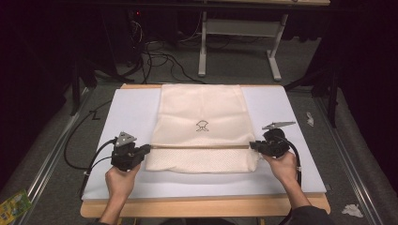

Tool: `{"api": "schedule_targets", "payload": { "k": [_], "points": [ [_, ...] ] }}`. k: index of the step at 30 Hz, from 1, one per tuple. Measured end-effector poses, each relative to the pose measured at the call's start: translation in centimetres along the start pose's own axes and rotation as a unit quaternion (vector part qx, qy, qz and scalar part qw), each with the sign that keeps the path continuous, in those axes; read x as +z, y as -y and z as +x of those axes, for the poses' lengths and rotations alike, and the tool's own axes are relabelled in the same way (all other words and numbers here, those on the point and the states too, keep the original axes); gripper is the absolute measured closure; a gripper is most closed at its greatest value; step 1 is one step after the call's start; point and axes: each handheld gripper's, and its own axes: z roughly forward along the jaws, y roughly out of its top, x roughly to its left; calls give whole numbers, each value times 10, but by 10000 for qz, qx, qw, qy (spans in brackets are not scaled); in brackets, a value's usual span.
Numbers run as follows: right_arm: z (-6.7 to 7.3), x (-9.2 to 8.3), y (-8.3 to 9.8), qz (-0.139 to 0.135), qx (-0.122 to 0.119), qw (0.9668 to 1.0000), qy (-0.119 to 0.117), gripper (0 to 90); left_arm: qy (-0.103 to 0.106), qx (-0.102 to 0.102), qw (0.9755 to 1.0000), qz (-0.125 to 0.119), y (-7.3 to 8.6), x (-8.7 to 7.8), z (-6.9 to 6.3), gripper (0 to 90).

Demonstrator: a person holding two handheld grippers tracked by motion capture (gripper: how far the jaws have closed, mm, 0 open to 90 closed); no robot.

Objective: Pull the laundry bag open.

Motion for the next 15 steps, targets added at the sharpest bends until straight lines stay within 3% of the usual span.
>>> {"api": "schedule_targets", "payload": {
  "k": [11, 15],
  "points": [
    [1, 4, 15, -37, 107, 9999, -98, 834, 71, -38, 9999, 151, 15, 4, -4, 867],
    [-1, 7, 22, -38, 158, 9998, -115, 827, 67, 65, 9998, 146, 18, 6, -7, 862]
  ]
}}
